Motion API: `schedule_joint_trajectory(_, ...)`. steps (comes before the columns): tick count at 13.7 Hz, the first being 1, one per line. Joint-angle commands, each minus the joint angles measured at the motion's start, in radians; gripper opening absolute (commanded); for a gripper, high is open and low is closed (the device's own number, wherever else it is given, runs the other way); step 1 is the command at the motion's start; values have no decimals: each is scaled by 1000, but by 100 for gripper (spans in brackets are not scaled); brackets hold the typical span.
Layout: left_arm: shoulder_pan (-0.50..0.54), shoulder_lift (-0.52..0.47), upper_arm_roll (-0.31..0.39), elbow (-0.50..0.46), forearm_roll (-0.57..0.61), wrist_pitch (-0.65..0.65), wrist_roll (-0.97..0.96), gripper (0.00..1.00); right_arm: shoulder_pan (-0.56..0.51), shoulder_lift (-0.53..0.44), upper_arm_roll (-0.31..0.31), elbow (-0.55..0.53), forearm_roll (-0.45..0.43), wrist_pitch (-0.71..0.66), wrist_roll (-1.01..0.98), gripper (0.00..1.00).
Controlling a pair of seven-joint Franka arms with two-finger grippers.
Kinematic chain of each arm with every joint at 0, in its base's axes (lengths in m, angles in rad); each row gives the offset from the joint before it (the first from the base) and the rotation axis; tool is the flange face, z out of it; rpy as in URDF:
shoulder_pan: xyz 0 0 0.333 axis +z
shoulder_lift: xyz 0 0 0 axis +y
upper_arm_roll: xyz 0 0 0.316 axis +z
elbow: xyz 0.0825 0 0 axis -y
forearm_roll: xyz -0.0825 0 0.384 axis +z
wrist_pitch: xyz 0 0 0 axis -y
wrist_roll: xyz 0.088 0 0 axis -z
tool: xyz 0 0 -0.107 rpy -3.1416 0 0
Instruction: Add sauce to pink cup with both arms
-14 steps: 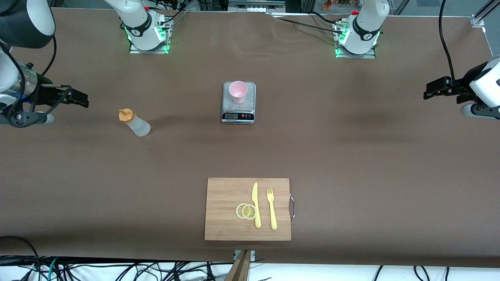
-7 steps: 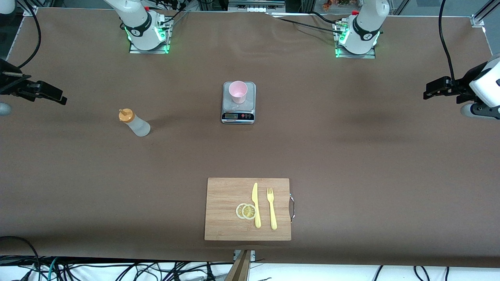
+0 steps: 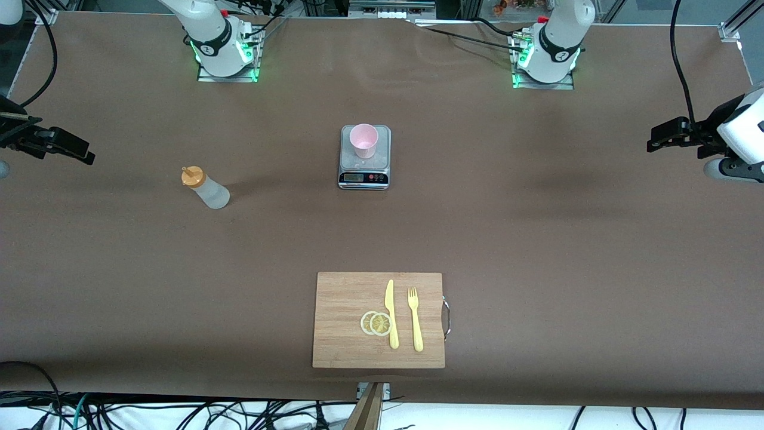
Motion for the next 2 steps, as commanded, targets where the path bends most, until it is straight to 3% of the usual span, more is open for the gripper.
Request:
schedule_joint_trajectory(1,1,10,-3,27,15,-10,18,100,2,-19,4,-19,-16,14,-10,100)
schedule_joint_trajectory(2,1,10,-3,27,15,-10,18,100,2,-19,4,-19,-16,14,-11,100)
